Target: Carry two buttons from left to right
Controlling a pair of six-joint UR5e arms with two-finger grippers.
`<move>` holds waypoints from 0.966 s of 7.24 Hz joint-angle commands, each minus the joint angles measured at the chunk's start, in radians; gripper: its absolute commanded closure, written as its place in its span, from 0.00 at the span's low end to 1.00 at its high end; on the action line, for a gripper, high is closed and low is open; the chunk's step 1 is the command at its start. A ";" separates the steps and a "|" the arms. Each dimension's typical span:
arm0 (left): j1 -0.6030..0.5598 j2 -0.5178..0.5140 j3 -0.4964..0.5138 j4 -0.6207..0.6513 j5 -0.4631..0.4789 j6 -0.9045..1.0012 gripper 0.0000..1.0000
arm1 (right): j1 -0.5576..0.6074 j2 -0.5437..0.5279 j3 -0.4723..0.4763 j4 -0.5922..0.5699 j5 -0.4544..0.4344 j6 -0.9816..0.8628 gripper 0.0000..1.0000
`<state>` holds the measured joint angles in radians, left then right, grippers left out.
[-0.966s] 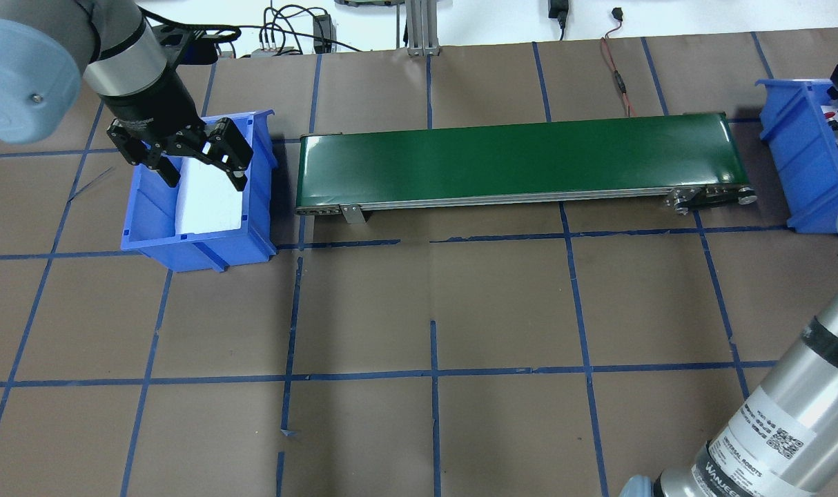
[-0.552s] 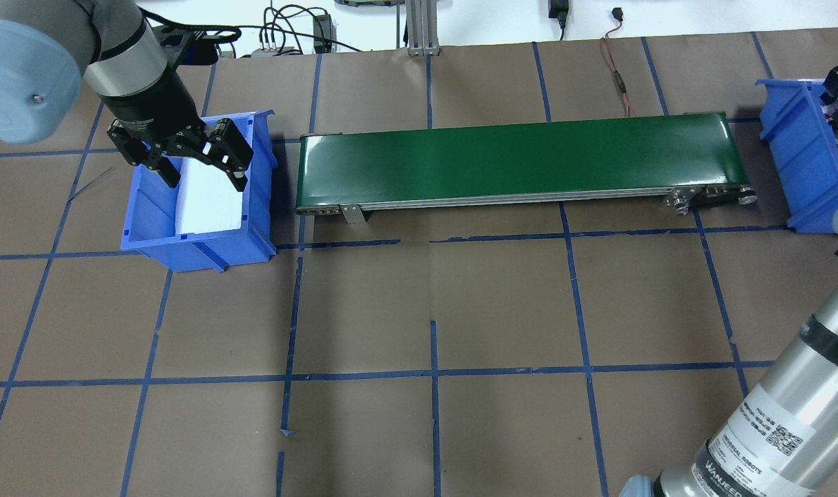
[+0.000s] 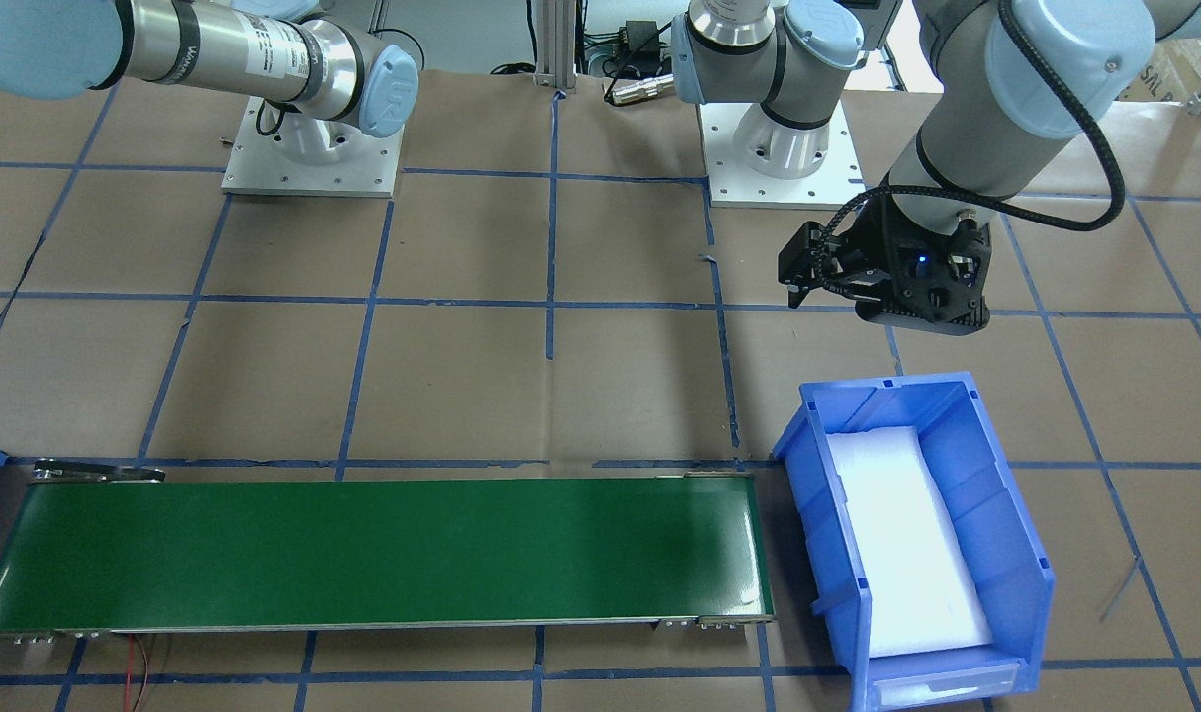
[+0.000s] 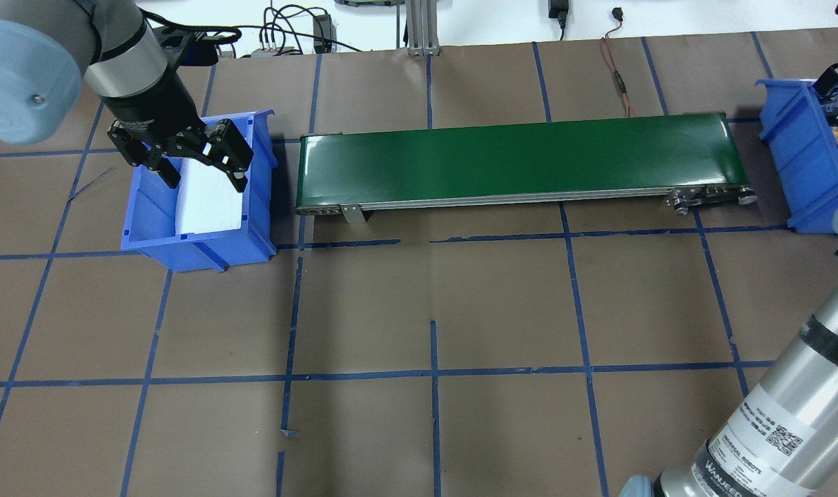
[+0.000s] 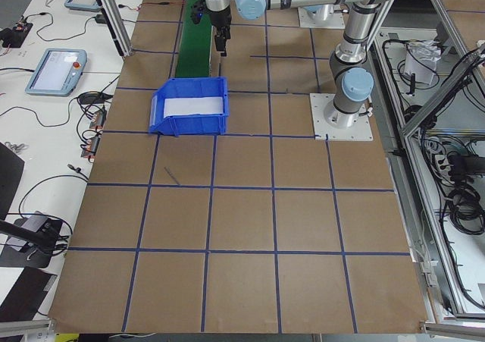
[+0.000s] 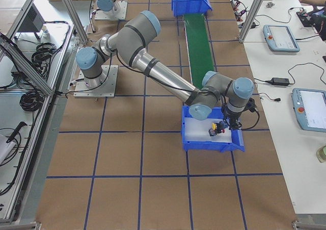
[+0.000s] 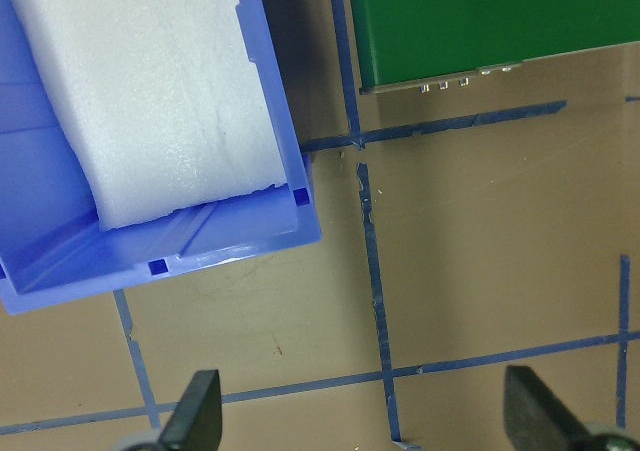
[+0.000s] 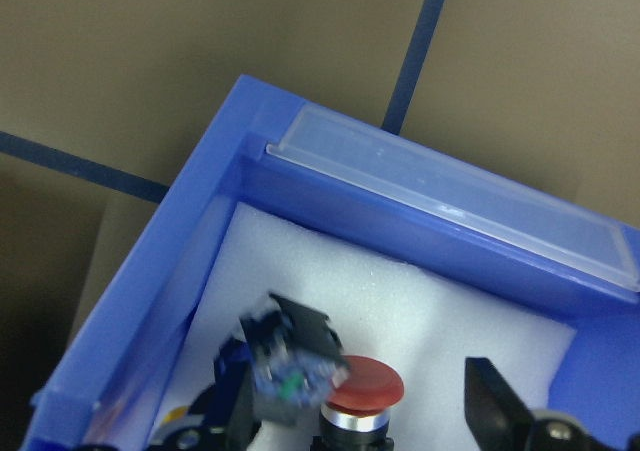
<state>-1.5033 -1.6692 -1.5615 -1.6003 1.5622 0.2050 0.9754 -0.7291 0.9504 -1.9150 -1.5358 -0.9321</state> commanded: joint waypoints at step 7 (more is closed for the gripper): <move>0.000 0.000 0.000 -0.001 -0.001 0.001 0.00 | 0.015 -0.140 -0.007 0.158 0.003 0.004 0.01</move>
<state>-1.5038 -1.6691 -1.5616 -1.6013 1.5615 0.2052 0.9813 -0.8200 0.9447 -1.8221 -1.5324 -0.9305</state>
